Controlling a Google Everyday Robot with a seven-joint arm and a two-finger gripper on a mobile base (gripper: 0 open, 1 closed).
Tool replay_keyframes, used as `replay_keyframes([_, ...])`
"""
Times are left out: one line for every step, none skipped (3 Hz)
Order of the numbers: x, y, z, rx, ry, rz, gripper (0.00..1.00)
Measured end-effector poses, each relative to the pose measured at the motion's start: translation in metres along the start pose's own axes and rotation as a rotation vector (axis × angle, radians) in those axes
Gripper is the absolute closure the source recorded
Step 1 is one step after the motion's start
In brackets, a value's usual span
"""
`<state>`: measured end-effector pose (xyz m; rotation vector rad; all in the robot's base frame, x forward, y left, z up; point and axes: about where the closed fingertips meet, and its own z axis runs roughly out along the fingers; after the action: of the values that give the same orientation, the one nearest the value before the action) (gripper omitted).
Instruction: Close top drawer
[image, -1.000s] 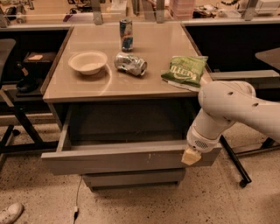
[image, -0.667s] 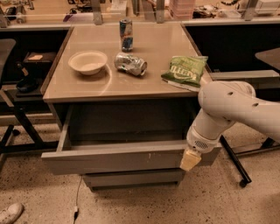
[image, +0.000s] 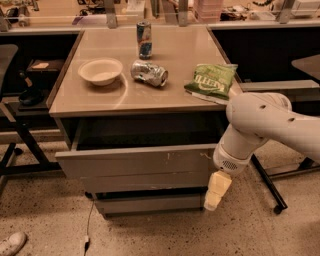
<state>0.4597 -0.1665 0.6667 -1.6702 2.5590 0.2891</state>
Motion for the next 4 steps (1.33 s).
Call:
replay_keyframes([0.0,0.0,0.0,0.0,0.0,0.0,0.18])
replay_keyframes([0.0,0.0,0.0,0.0,0.0,0.0,0.41])
replay_keyframes([0.0,0.0,0.0,0.0,0.0,0.0,0.65])
replay_keyframes([-0.0043,-0.0073,0.0002,0.008,0.002,-0.003,0.88])
